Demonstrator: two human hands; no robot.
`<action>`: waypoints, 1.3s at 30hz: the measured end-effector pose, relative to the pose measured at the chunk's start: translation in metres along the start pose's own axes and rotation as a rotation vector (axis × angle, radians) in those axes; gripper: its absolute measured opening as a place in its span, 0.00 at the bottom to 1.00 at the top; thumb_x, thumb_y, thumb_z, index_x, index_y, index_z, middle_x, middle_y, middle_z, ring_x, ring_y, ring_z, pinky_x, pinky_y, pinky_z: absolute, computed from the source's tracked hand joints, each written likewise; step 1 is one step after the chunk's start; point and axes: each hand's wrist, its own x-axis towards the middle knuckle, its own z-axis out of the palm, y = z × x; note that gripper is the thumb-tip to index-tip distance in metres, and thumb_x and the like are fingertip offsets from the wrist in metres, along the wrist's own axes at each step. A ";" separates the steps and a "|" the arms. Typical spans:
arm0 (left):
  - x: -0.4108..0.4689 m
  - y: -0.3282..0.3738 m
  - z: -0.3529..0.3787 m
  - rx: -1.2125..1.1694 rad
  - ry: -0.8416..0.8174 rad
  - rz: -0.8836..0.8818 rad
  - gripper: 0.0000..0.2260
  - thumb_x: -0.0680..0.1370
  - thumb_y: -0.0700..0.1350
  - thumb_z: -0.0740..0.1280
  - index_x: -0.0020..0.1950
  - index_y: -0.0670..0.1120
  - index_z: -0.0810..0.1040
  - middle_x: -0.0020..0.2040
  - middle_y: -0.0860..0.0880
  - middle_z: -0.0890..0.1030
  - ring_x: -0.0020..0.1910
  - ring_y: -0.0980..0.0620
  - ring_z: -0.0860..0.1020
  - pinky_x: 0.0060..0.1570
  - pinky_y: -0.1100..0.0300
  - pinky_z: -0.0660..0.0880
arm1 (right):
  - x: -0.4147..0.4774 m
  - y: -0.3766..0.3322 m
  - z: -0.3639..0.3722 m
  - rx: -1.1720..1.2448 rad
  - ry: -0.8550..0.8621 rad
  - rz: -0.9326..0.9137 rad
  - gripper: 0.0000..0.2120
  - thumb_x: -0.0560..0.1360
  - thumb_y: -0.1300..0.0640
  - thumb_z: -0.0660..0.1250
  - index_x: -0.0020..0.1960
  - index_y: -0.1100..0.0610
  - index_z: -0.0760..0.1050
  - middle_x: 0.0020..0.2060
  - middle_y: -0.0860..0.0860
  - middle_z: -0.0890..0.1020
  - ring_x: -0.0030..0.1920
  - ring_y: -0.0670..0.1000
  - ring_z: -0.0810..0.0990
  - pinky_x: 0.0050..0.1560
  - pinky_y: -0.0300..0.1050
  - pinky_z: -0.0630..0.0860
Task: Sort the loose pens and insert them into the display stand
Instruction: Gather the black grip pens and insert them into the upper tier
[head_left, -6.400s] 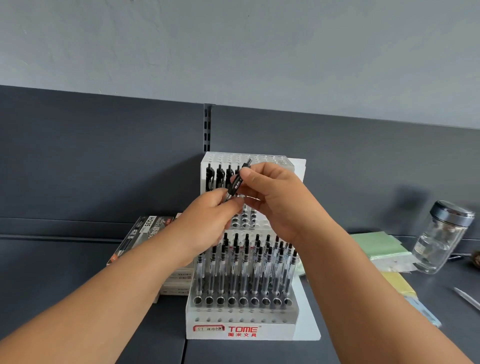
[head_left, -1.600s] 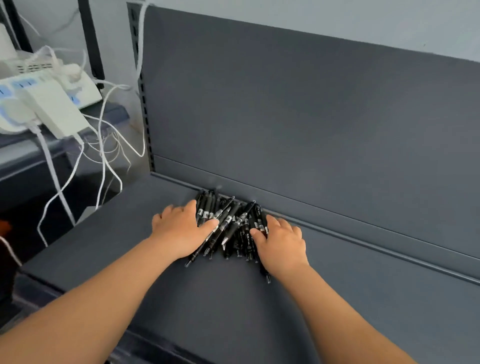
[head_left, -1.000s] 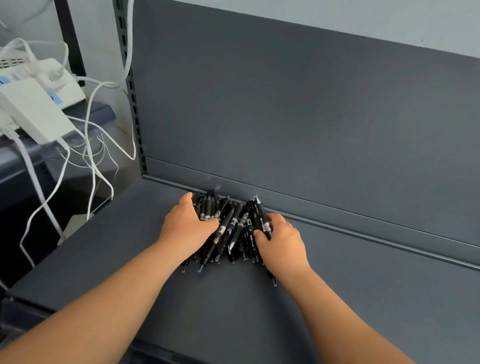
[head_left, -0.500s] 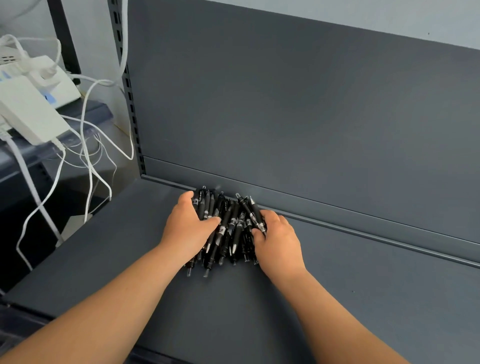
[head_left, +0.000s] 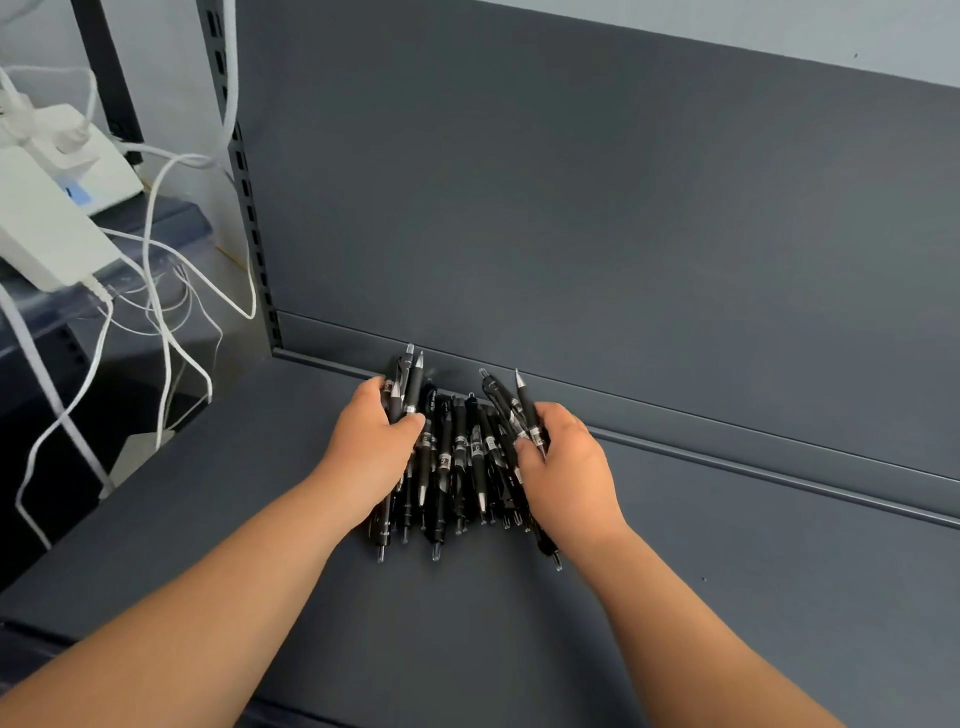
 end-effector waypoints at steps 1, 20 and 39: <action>0.000 0.002 0.000 -0.012 0.001 0.013 0.19 0.78 0.40 0.63 0.69 0.48 0.67 0.44 0.54 0.76 0.38 0.59 0.74 0.34 0.68 0.68 | 0.000 0.000 -0.002 0.015 0.006 0.000 0.12 0.78 0.59 0.60 0.61 0.52 0.71 0.51 0.48 0.78 0.50 0.50 0.76 0.51 0.45 0.73; -0.064 0.068 0.067 -0.193 -0.216 0.149 0.08 0.73 0.33 0.63 0.48 0.44 0.74 0.33 0.47 0.70 0.24 0.54 0.68 0.25 0.61 0.66 | -0.057 0.025 -0.096 0.415 0.117 0.083 0.12 0.79 0.59 0.60 0.45 0.40 0.71 0.38 0.52 0.76 0.36 0.49 0.72 0.31 0.33 0.68; -0.360 0.196 0.357 -0.374 -0.732 0.051 0.07 0.72 0.44 0.73 0.45 0.45 0.77 0.43 0.41 0.78 0.23 0.54 0.67 0.27 0.62 0.64 | -0.287 0.219 -0.373 0.470 0.540 0.251 0.09 0.78 0.61 0.62 0.49 0.46 0.71 0.35 0.47 0.77 0.34 0.43 0.74 0.33 0.34 0.71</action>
